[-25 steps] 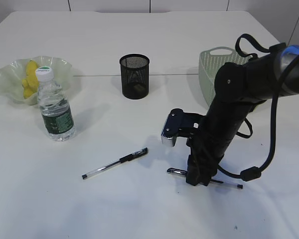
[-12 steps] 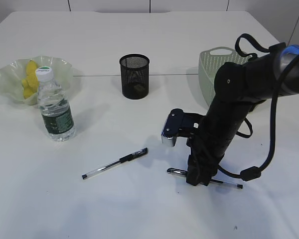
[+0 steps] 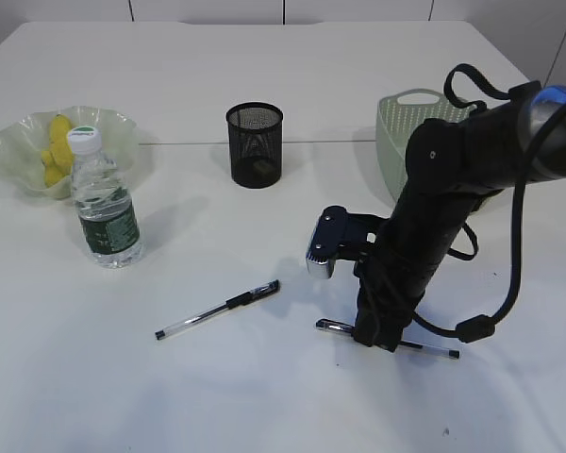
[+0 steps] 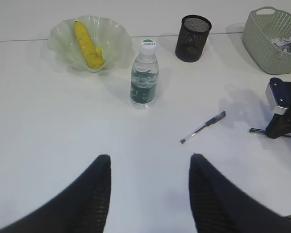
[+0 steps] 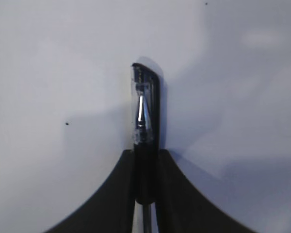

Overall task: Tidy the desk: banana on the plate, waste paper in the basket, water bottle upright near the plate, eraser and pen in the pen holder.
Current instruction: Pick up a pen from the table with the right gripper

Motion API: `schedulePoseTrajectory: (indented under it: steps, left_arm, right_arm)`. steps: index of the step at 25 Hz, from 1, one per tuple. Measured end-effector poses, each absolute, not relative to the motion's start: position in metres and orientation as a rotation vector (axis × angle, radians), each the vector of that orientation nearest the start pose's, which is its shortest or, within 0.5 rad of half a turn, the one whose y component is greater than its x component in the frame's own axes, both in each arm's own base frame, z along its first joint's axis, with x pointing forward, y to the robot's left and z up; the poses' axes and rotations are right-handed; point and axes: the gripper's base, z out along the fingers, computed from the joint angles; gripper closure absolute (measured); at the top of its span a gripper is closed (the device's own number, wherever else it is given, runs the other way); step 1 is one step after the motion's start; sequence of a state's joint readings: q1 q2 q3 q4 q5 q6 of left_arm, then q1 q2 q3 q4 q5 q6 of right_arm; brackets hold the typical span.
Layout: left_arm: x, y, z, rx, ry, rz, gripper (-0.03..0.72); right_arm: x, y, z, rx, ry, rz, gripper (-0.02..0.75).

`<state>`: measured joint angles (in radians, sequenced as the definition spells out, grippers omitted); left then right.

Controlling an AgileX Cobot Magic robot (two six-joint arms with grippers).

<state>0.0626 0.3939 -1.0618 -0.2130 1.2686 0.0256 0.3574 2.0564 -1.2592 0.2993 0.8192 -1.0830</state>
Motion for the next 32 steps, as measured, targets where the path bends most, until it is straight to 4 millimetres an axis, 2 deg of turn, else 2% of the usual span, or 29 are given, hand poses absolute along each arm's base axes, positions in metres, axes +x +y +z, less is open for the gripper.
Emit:
schedulePoseTrajectory:
  steps: [28,32]
  left_arm:
    - [0.001,-0.018,0.412,0.019,2.072,-0.196,0.348]
    - [0.001,-0.018,0.412,0.019,2.072,-0.196,0.35]
  right_arm:
    - [0.35,0.151,0.119,-1.717,2.419,0.252,0.69]
    - [0.358,0.155,0.121,-1.673,2.42,0.267,0.692]
